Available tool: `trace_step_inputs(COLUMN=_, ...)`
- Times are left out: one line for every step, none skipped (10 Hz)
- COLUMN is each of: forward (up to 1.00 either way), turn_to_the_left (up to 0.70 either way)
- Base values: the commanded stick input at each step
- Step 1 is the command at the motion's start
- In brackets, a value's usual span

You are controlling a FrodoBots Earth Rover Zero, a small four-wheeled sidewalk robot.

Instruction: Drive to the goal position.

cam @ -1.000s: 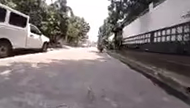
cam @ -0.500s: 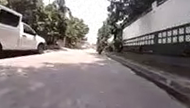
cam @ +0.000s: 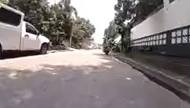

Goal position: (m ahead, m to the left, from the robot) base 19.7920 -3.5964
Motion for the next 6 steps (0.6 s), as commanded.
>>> trace_step_inputs(forward=1.0, turn_to_the_left=0.0)
trace_step_inputs(forward=1.0, turn_to_the_left=0.0)
trace_step_inputs(forward=1.0, turn_to_the_left=0.0)
trace_step_inputs(forward=1.0, turn_to_the_left=0.0)
trace_step_inputs(forward=1.0, turn_to_the_left=0.0)
trace_step_inputs(forward=1.0, turn_to_the_left=0.0)
